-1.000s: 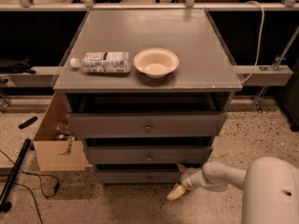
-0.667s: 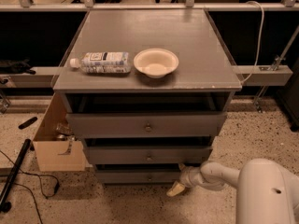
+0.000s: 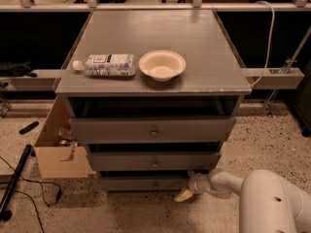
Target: Open bottom drawer
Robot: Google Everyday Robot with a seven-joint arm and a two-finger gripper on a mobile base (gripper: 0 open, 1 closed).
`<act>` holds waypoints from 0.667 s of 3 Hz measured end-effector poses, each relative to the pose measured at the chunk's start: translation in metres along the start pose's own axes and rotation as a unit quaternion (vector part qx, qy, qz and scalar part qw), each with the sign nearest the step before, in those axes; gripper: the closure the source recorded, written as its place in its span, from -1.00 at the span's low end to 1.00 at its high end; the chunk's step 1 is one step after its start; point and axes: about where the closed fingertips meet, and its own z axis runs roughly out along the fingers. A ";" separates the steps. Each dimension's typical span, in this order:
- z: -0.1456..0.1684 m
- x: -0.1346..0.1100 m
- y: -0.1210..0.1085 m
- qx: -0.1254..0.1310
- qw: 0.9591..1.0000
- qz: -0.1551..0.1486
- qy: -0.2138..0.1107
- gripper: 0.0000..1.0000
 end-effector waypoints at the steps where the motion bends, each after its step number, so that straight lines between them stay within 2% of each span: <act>1: 0.001 0.001 -0.002 0.002 1.000 0.000 0.000 -0.69; 2: 0.001 0.001 -0.002 0.002 1.000 0.000 0.000 -0.06</act>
Offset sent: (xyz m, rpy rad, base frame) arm 0.0022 -0.0007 -0.0011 -0.0003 -0.0029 -0.0032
